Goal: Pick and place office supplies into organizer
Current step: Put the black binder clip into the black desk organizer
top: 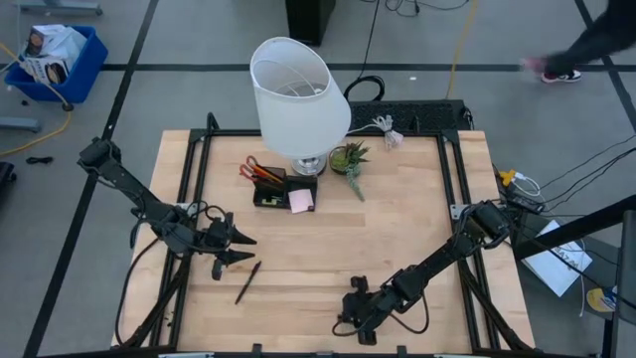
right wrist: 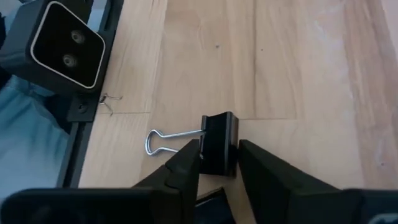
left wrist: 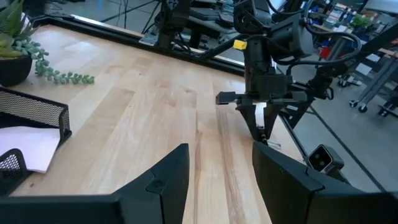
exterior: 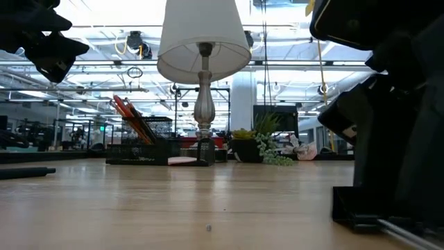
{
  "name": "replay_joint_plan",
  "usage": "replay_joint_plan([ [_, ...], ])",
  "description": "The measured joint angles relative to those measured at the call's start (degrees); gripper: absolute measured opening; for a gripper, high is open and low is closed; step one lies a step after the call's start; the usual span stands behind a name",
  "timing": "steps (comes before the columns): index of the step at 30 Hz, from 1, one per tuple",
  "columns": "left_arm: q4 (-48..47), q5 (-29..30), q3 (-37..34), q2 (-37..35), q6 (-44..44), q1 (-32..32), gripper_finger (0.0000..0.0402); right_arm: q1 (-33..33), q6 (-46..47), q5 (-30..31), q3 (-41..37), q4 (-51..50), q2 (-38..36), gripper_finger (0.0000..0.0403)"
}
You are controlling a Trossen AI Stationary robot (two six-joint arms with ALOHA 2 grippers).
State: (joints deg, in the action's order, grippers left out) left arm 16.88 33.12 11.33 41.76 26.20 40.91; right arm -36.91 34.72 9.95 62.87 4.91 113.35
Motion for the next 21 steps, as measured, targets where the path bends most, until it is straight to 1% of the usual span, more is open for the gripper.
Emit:
replay_joint_plan([
  [5, 0.0, 0.1, 0.0, 0.0, -0.2, 0.0, 0.0179, 0.0, -3.7, 1.2, 0.0, 0.1, 0.1, 0.0075],
  [9, 0.1, 1.8, 0.0, 0.0, -0.4, 0.0, 0.0179, 0.2, -6.1, 5.3, -0.1, 0.8, 0.1, 0.0042],
  [13, 0.1, 2.7, 0.0, 0.0, -0.4, 0.0, 0.0179, 1.6, -8.3, 5.5, -0.1, 1.4, 0.1, 0.0011],
  [17, 0.1, 2.9, 0.0, 0.0, -0.4, 0.0, 0.0179, 3.2, -9.3, 5.4, -0.1, 2.9, 0.2, 0.0005],
  [21, 0.1, 2.9, 0.0, 0.0, -0.4, 0.0, 0.0179, 5.1, -12.3, 5.3, -0.2, 6.0, 0.4, 0.0003],
])
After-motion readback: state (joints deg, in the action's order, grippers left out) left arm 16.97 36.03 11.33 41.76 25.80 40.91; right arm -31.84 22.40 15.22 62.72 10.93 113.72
